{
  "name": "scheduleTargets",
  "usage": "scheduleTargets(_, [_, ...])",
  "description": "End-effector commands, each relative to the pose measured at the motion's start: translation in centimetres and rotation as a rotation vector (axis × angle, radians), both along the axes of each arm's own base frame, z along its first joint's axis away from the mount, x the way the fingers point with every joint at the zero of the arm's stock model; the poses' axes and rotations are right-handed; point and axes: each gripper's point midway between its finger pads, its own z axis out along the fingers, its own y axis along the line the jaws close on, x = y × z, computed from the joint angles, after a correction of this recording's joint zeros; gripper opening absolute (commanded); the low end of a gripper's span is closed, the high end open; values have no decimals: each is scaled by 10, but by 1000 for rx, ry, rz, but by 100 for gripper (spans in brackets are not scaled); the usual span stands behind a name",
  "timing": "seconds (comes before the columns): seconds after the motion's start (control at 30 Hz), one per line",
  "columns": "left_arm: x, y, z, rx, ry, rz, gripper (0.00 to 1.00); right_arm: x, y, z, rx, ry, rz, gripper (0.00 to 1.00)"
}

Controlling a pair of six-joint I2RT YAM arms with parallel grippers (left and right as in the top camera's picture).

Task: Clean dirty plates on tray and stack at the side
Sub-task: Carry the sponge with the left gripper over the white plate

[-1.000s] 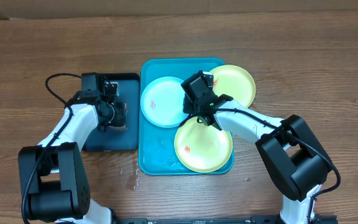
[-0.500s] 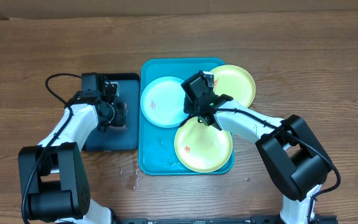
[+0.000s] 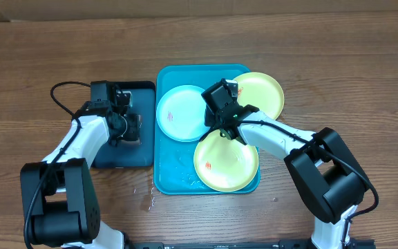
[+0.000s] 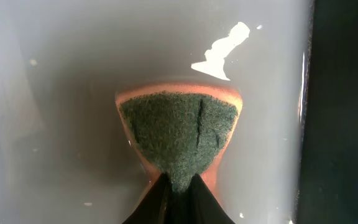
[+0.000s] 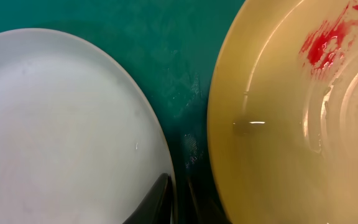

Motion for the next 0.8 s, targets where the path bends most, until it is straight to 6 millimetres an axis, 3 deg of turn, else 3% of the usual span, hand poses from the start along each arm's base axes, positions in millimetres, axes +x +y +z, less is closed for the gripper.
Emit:
scheduleTargets(0.0, [-6,-3,-6,-3,24,-12,12,8,4,26,21,-54,-2,11])
scheduleTargets(0.4, [-6,-3,-6,-2,23,-11,12,7,3,26,20,-50,-2,4])
scheduleTargets(0.5, [-5,-3,-5,-3,20,-11,7,4,1,26,10,-37,-2,4])
scheduleTargets(0.77, [6,-3,12,-2,-4,-12,4,-10,-9,45,-8,-12,-2,4])
